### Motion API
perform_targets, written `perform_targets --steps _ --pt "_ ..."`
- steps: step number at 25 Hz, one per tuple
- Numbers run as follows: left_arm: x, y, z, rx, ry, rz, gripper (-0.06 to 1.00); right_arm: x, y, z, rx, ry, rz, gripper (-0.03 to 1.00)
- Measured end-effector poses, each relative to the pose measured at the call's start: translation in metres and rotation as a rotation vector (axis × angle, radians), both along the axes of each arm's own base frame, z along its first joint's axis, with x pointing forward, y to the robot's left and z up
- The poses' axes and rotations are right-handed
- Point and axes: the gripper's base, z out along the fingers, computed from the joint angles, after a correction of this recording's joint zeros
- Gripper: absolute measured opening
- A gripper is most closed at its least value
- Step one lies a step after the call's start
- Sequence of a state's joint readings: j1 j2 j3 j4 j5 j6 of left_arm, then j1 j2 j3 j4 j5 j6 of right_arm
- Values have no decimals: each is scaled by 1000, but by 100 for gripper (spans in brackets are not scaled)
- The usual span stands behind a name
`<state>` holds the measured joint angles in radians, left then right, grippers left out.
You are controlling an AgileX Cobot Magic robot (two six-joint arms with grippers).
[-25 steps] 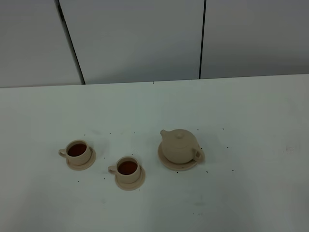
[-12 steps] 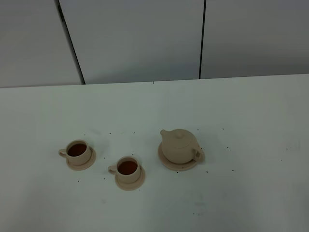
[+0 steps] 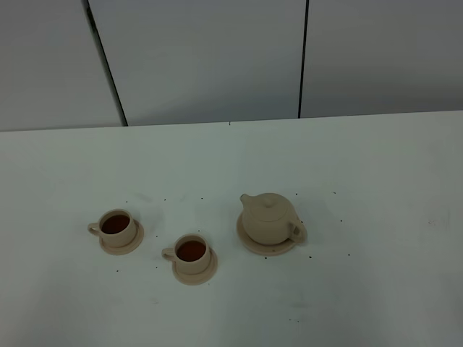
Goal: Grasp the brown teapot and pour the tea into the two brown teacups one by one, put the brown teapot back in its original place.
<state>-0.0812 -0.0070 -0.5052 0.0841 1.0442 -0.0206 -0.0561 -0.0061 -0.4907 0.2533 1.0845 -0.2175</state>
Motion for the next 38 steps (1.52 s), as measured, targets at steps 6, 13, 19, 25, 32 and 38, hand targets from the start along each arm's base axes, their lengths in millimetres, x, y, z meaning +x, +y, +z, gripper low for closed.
perform_targets --steps 6,13,19,25,32,38 --pt "0 0 0 0 0 0 28 0 0 0 1 0 0 38" --pt "0 0 0 1 0 -1 28 0 0 0 1 0 0 38" --pt "0 0 0 1 0 -1 28 0 0 0 1 0 0 38" --pt "0 0 0 1 0 -1 28 0 0 0 1 0 0 38" --pt "0 0 0 1 0 -1 28 0 0 0 1 0 0 38" --pt "0 0 0 1 0 -1 28 0 0 0 1 0 0 38"
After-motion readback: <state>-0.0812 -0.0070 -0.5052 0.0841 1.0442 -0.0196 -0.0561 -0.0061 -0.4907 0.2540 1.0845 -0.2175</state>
